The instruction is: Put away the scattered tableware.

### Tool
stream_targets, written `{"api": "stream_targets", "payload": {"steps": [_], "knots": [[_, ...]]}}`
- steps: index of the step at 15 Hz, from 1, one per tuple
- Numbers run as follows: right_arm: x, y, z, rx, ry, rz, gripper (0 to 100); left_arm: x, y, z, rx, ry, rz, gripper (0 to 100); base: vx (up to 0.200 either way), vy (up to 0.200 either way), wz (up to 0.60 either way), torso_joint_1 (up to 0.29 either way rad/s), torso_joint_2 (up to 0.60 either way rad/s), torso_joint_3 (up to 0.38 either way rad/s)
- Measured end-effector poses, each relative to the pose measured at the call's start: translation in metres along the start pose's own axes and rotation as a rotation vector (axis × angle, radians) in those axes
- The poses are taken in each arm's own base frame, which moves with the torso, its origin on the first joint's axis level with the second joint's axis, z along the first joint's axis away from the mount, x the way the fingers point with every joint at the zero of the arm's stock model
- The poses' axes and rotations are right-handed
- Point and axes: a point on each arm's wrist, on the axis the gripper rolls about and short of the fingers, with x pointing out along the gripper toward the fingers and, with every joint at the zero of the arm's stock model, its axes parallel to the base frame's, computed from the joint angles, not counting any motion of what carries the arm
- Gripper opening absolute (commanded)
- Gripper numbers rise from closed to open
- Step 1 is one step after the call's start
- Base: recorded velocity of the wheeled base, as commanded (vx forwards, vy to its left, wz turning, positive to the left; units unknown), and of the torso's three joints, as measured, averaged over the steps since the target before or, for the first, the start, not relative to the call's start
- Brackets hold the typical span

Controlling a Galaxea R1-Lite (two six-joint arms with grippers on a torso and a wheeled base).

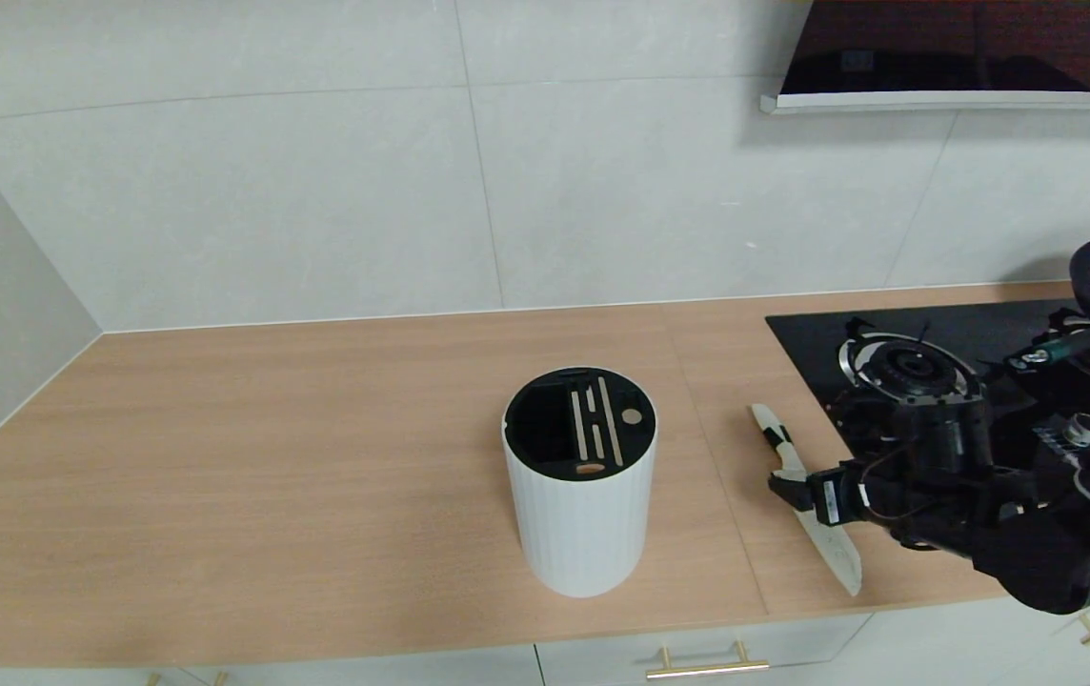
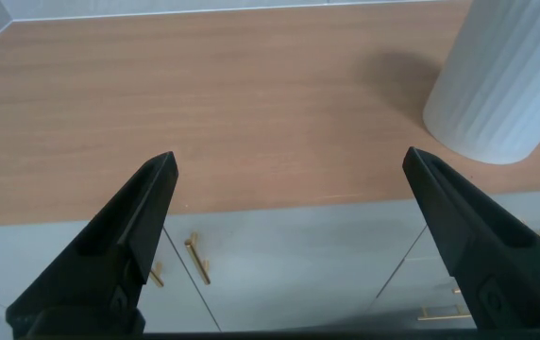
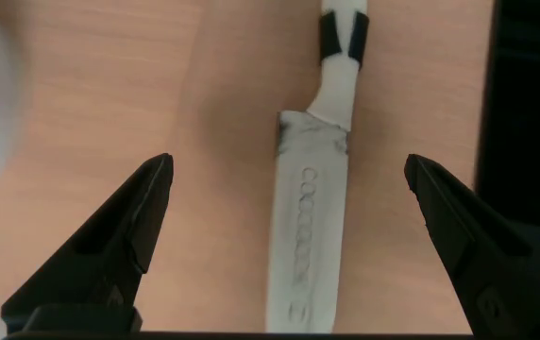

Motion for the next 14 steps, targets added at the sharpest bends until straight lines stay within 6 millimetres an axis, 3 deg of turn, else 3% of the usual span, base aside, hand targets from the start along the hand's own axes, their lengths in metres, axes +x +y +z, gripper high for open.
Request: {"api": "stream_targets", "payload": {"steps": [6,14], "knots": [[0.028,-0.001,-0.011,0.000,-0.011,-0.019,100,0.000,0.000,0.000,0.000,0.000,0.000,100,0.000,0.000,0.00,0.000,0.00,0.000],[0.043,-0.002,-0.013,0.000,-0.035,-0.086,100,0.000,0.000,0.000,0.000,0.000,0.000,100,0.000,0.000,0.00,0.000,0.00,0.000]]}}
